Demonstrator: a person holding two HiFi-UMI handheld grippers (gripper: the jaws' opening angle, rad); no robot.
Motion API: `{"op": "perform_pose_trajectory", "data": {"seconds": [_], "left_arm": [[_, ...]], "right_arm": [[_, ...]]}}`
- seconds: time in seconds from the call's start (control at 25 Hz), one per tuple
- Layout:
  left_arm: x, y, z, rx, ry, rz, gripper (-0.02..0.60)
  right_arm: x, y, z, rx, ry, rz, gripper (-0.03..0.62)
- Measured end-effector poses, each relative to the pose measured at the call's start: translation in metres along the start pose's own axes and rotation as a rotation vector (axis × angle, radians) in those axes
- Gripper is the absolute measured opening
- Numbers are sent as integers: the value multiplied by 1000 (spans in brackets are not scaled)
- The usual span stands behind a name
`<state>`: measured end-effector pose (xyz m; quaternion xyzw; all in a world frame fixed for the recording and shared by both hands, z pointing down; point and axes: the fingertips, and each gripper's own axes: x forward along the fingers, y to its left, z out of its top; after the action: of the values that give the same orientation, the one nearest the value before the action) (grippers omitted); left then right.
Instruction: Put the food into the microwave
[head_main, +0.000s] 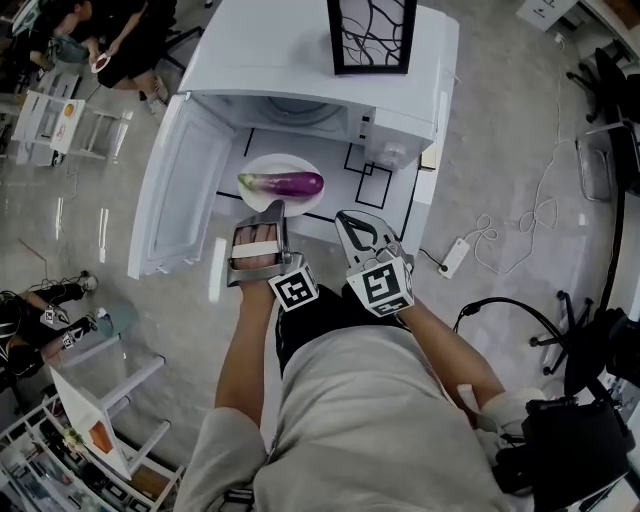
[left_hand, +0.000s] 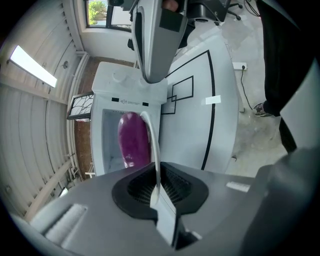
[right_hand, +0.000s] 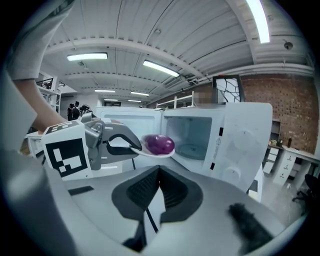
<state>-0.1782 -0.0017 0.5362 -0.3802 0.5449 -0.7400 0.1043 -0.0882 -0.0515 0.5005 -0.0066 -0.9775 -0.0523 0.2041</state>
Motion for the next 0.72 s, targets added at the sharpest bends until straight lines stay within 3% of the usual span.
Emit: {"op": "perform_pose_trajectory", "data": {"seconds": [0.72], "left_arm": [[69,26,-3,47,-90,8,38]], "right_arm": [[36,-24,4,44,55,-73,11]]}}
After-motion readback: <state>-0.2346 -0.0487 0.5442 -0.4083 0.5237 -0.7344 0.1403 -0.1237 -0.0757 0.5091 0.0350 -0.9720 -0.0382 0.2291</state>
